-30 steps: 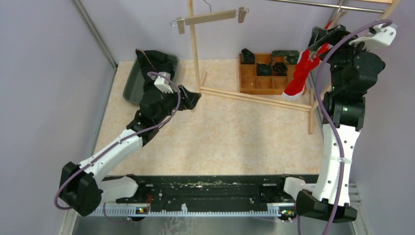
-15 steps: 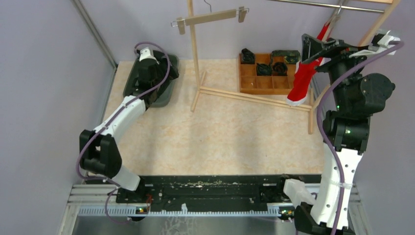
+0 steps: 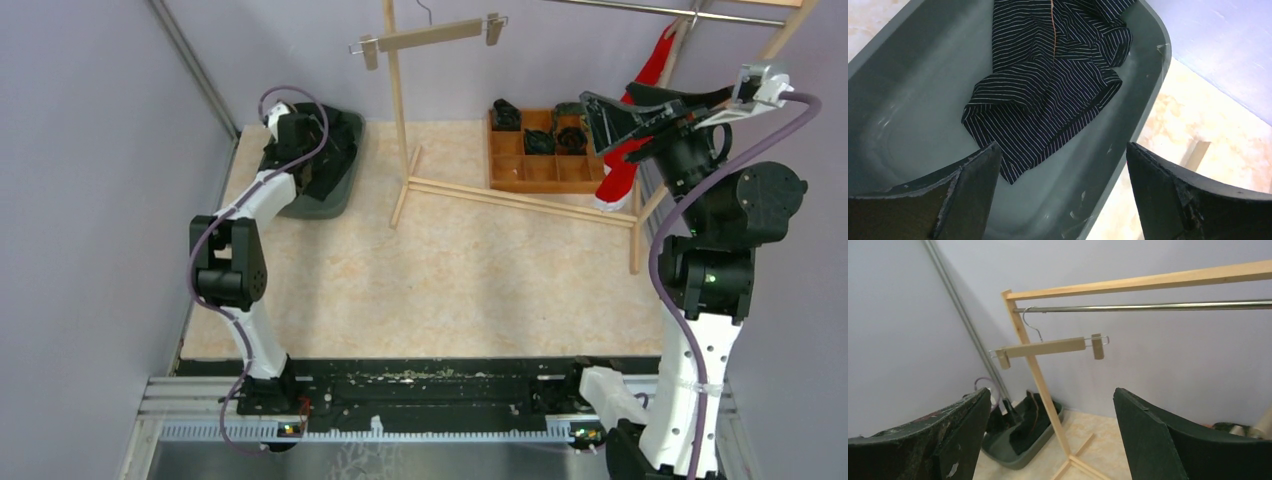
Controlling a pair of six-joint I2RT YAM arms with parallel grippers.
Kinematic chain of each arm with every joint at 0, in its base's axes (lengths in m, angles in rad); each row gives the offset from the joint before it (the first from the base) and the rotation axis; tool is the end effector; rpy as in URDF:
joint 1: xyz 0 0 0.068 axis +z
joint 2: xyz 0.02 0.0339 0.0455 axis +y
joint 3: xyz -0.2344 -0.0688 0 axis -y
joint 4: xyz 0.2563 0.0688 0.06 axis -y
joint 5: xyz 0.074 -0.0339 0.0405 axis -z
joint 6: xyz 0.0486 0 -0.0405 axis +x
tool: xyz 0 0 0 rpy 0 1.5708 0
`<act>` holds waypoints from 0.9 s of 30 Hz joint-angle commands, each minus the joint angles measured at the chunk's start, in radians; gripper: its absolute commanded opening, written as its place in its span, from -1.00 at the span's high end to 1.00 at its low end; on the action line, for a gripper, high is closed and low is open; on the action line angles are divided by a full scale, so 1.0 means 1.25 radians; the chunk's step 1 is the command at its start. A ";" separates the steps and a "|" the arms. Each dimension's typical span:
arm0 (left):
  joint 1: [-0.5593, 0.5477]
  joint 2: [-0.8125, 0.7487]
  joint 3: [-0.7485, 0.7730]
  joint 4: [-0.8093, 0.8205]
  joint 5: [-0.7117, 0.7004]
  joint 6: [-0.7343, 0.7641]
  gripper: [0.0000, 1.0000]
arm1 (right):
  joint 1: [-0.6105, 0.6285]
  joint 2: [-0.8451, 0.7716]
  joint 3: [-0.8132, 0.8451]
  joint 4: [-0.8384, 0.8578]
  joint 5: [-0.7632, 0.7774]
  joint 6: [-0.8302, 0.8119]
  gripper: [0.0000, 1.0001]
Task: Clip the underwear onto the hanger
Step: Pick up the underwear from the bin.
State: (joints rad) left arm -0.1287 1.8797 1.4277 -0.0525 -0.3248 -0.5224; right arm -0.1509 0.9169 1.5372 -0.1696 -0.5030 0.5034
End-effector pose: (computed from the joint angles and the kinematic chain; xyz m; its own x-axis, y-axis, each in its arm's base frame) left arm 0.4514 -0.0428 0.2208 -0.3379 -0.4331 -0.8356 -0.3739 0.8765 -0.3031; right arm 0.1578 -0.0003 0.5481 0.2338 0.3920 -0.8898 -0.4681 0.8475 0.2503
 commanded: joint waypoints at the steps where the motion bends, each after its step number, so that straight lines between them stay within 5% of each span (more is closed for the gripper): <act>1: 0.011 0.015 0.047 0.029 -0.004 0.017 -0.96 | 0.053 0.049 0.039 0.010 -0.041 0.006 -0.81; 14: 0.042 0.168 0.199 -0.022 0.034 0.041 -0.96 | 0.422 0.279 0.224 -0.170 0.212 -0.182 -0.85; 27: 0.090 0.333 0.374 -0.079 0.004 0.056 -0.96 | 0.563 0.367 0.216 -0.164 0.301 -0.226 -0.86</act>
State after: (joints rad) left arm -0.0277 2.2471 1.7973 -0.1196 -0.2977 -0.4812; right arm 0.4969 1.3270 1.7512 -0.4114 -0.1772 0.2573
